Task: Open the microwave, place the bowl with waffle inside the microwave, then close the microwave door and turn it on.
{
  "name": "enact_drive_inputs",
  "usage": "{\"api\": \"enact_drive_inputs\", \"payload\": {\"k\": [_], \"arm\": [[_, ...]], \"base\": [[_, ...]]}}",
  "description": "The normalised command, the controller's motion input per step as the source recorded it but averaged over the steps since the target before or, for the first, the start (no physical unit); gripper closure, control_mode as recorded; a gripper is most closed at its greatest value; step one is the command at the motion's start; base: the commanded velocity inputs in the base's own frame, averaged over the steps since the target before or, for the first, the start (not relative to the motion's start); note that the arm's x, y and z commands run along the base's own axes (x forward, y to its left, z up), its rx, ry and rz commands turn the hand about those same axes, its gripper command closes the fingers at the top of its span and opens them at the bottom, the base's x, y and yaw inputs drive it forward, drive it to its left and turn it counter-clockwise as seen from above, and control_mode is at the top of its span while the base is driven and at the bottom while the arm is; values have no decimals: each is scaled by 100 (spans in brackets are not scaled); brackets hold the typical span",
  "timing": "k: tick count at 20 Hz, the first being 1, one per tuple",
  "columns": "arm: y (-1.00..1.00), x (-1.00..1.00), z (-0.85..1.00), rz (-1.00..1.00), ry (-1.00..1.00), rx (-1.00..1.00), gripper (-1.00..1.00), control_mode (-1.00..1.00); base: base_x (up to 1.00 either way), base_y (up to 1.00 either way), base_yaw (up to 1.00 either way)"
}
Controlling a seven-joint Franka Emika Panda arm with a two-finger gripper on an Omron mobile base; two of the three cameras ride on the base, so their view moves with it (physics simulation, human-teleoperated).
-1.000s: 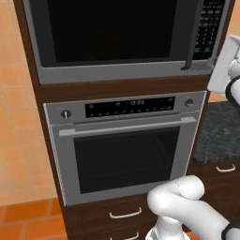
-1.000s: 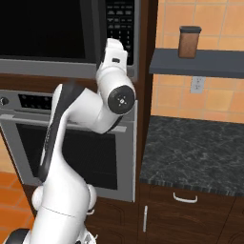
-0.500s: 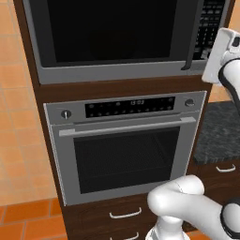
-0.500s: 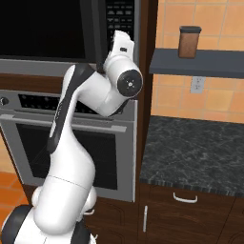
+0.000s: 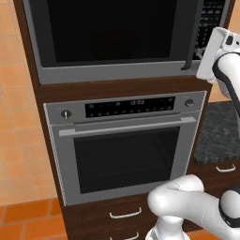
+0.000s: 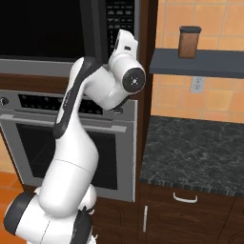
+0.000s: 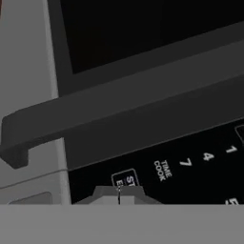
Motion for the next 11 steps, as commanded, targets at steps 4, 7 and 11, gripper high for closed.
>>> {"api": "enact_drive_inputs", "payload": {"k": [4, 7, 11], "arm": [[-20, -34, -2, 0, -12, 0, 100, -100], [-31, -95, 26, 0, -5, 0, 100, -100], [-8, -91, 7, 0, 0, -1, 100, -100]], "base": [[0, 0, 0], [0, 0, 0], [0, 0, 0]]}}
